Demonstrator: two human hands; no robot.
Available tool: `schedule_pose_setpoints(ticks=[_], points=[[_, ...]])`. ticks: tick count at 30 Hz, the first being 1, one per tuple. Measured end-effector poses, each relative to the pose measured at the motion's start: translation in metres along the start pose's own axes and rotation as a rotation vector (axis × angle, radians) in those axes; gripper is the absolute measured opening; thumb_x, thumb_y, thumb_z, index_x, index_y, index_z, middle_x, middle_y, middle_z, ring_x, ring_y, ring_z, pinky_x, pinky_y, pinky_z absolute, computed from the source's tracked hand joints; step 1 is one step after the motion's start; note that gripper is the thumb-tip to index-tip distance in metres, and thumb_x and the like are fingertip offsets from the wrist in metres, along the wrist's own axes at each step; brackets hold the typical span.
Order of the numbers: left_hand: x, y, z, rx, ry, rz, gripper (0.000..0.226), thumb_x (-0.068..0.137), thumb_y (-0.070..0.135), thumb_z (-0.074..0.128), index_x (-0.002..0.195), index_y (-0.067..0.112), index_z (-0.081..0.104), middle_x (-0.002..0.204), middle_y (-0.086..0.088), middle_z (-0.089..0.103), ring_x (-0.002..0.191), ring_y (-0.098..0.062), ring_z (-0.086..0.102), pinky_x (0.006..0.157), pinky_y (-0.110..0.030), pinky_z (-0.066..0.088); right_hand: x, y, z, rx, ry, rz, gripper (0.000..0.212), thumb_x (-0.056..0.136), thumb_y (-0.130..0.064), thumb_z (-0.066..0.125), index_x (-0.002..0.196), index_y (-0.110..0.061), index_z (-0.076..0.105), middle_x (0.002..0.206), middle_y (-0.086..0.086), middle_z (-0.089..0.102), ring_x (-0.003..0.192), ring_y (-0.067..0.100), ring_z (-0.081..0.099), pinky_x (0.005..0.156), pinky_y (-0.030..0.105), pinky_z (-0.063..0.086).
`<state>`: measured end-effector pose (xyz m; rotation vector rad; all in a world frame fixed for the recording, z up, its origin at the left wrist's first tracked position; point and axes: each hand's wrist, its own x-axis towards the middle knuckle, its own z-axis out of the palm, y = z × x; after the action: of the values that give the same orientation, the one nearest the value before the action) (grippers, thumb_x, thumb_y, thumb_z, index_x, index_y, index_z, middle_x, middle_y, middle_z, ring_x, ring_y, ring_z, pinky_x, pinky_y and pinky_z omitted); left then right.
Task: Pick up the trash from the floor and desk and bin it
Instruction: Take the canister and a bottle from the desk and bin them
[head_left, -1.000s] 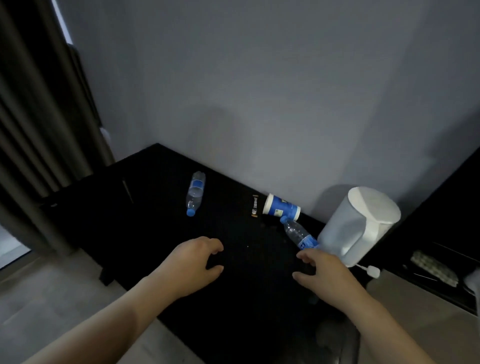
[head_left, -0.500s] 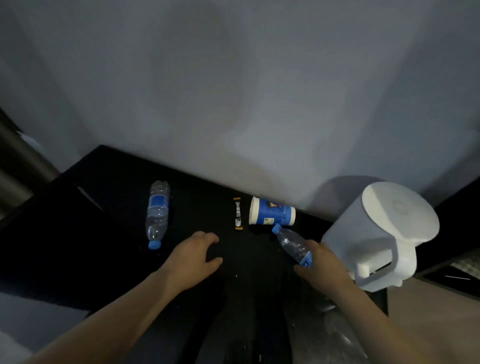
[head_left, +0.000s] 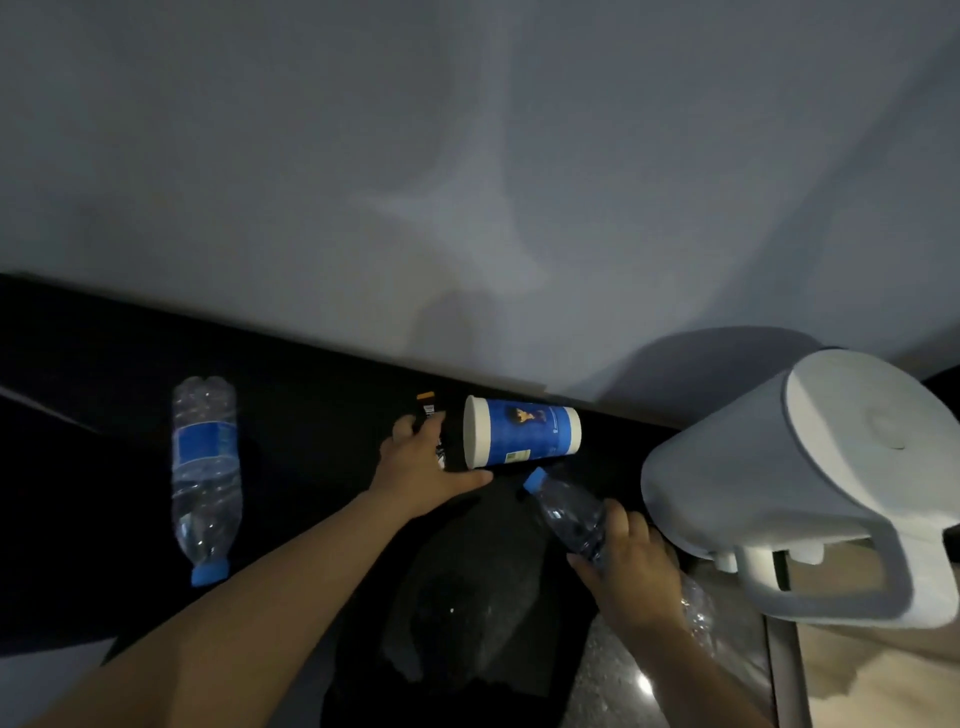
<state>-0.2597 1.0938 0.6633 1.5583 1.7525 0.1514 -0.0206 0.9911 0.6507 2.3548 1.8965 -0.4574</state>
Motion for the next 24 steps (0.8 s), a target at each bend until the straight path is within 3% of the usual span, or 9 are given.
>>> schedule_pose_setpoints(ticks=[3, 6, 11, 15, 19, 24], points=[[0.025, 0.013, 0.005, -0.002, 0.041, -0.025, 0.108, 0.058, 0.07, 0.072, 0.145, 0.033, 0.021, 0.15, -0.003, 0.011, 0.138, -0.03, 0.017, 0.109, -0.048, 0.032, 0.004, 0.004, 0.01, 0.005, 0.06, 0.011, 0.077, 0.069, -0.048, 0.078, 0.133, -0.014, 0.05, 0.111, 0.006, 0.06, 0.095, 0.029, 0.063, 0.081, 0.043, 0.052], [0.042, 0.028, 0.008, 0.009, 0.028, -0.08, 0.107, 0.053, 0.077, 0.068, 0.142, 0.032, 0.029, 0.148, -0.006, 0.019, 0.137, -0.031, 0.018, 0.106, -0.051, 0.034, 0.006, 0.005, 0.014, -0.015, 0.095, 0.019, 0.077, 0.065, -0.048, 0.08, 0.129, -0.015, 0.054, 0.106, 0.005, 0.062, 0.091, 0.029, 0.064, 0.078, 0.043, 0.053], [0.048, 0.032, 0.015, -0.109, 0.065, -0.041, 0.097, 0.054, 0.07, 0.074, 0.133, 0.023, 0.043, 0.138, -0.005, 0.029, 0.132, -0.026, 0.024, 0.092, -0.035, 0.039, 0.007, 0.004, 0.014, -0.001, 0.122, 0.004, 0.075, 0.071, -0.051, 0.075, 0.134, -0.019, 0.048, 0.115, 0.002, 0.06, 0.101, 0.026, 0.062, 0.087, 0.043, 0.052], [0.049, 0.026, 0.017, -0.055, 0.049, -0.007, 0.097, 0.053, 0.069, 0.077, 0.129, 0.018, 0.047, 0.133, -0.005, 0.032, 0.128, -0.025, 0.028, 0.1, -0.036, 0.037, 0.006, 0.004, 0.017, -0.005, 0.151, 0.003, 0.076, 0.063, -0.046, 0.083, 0.127, -0.015, 0.055, 0.105, 0.004, 0.064, 0.09, 0.028, 0.065, 0.079, 0.042, 0.054], [0.04, 0.015, 0.02, -0.069, 0.12, 0.084, 0.076, 0.061, 0.051, 0.082, 0.12, 0.015, 0.052, 0.135, -0.003, 0.033, 0.126, -0.023, 0.031, 0.097, -0.031, 0.037, 0.002, 0.002, 0.019, -0.023, 0.2, 0.007, 0.076, 0.061, -0.044, 0.084, 0.124, -0.014, 0.056, 0.102, 0.005, 0.065, 0.088, 0.027, 0.066, 0.079, 0.042, 0.053], [0.029, -0.003, 0.016, 0.051, 0.102, 0.18, 0.074, 0.066, 0.025, 0.084, 0.128, 0.013, 0.046, 0.139, -0.004, 0.029, 0.128, -0.02, 0.034, 0.108, -0.032, 0.033, 0.0, -0.001, 0.017, 0.003, 0.167, 0.023, 0.075, 0.072, -0.047, 0.076, 0.135, -0.019, 0.047, 0.116, 0.002, 0.06, 0.105, 0.025, 0.06, 0.093, 0.042, 0.048]])
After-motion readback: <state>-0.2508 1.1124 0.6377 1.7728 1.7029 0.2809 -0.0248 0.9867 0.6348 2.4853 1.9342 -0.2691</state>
